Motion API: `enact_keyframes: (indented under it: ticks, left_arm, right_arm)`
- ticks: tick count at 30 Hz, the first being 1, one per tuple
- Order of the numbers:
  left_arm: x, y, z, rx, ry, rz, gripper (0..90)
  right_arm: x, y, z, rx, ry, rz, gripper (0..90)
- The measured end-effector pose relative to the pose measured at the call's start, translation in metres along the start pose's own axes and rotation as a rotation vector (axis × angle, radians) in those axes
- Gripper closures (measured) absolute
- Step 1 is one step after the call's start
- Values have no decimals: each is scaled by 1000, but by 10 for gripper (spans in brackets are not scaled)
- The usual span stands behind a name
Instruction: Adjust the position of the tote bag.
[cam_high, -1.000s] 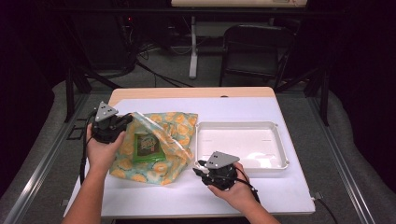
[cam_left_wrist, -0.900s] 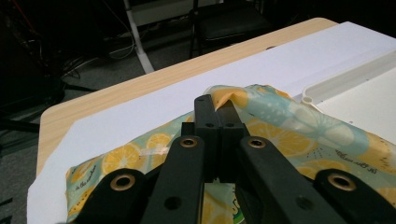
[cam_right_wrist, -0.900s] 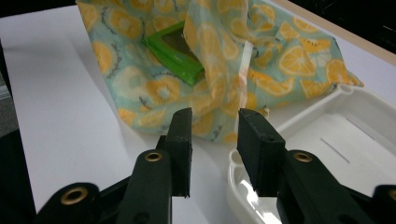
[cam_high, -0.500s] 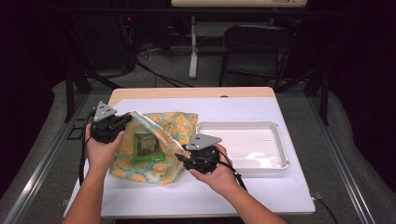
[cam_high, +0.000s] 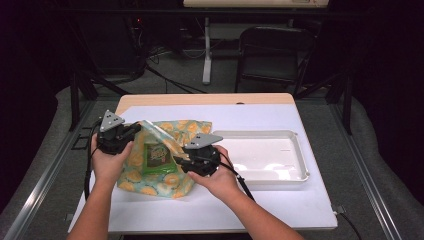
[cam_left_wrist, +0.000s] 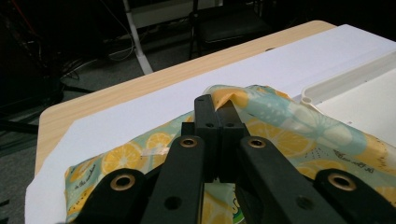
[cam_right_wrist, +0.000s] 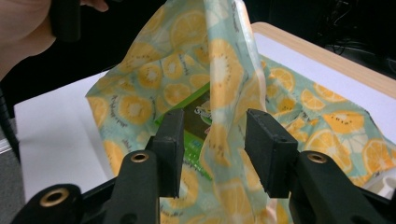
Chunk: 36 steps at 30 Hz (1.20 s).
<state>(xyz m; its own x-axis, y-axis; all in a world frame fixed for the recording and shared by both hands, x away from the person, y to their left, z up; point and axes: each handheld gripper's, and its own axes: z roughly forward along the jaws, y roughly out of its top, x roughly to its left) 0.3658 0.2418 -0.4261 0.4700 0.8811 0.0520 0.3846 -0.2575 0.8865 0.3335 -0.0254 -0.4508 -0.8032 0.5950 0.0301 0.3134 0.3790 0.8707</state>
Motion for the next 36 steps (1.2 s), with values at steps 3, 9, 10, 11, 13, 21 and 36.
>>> enact_keyframes:
  ticks: [3, 9, 10, 11, 13, 21, 36]
  left_arm:
    - [-1, 0, 0, -2, 1, 3, 900]
    - [-2, 1, -3, -14, -4, 4, 900]
    - [-2, 1, -4, -19, -4, 3, 900]
    - [-2, 1, -5, -21, -4, 2, 900]
    - [-1, 1, -6, -29, -7, -3, 900]
    - [-2, 2, -10, -53, -13, -8, 900]
    - [-4, 3, -13, -85, -30, -17, 900]
  right_arm:
    - [2, 5, 7, 6, -4, -3, 567]
    - [3, 12, 22, 23, -29, -25, 567]
    - [2, 13, 24, 26, -30, -23, 567]
    - [1, 14, 26, 28, -36, -20, 567]
    - [0, 14, 29, 30, -31, -12, 567]
    - [-2, 16, 42, 55, -36, -1, 613]
    - [-7, 18, 60, 84, -94, -10, 768]
